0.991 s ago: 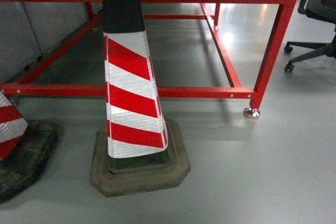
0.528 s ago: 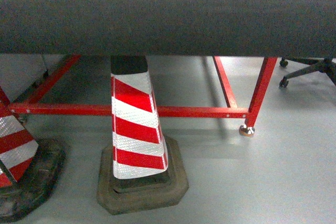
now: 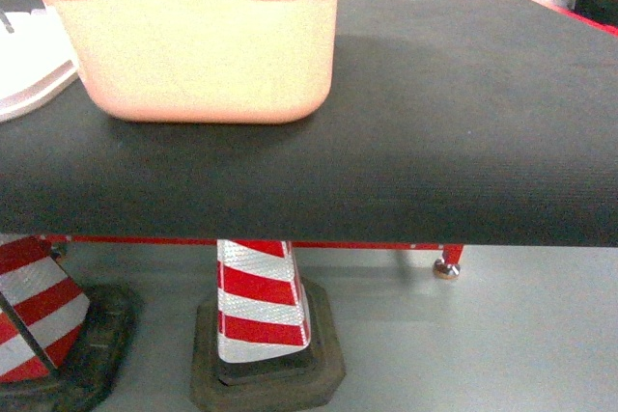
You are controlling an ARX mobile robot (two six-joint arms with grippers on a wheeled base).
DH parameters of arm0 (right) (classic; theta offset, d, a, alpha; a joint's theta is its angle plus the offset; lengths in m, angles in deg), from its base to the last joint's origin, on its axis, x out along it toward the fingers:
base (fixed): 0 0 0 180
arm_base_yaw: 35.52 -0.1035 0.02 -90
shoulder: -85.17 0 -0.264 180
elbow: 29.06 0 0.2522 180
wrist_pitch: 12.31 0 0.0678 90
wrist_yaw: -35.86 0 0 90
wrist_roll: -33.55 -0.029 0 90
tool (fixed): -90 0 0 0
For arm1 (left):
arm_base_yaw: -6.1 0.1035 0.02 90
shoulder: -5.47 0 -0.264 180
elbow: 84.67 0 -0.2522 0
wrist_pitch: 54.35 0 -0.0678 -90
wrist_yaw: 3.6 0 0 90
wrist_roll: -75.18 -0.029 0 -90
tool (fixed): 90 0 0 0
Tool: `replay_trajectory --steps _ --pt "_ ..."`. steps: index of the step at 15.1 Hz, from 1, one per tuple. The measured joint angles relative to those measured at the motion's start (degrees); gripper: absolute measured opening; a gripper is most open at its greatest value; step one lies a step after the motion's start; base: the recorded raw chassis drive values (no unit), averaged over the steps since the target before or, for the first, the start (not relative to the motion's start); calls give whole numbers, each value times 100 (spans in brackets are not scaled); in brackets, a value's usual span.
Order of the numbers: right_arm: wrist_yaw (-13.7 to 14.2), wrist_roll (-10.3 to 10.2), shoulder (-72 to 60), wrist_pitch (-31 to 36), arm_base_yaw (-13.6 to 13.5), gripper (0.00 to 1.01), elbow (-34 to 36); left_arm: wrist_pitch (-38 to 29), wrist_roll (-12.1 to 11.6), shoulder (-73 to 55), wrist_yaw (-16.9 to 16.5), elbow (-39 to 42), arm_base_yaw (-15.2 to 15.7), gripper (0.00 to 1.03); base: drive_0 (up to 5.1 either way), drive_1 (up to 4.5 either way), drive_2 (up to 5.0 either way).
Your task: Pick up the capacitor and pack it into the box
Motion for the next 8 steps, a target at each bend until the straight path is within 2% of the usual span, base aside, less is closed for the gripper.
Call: replay_trajectory --steps 8 --pt "2 -2 0 28 0 98 0 -24 4 0 -4 0 0 43 0 0 0"
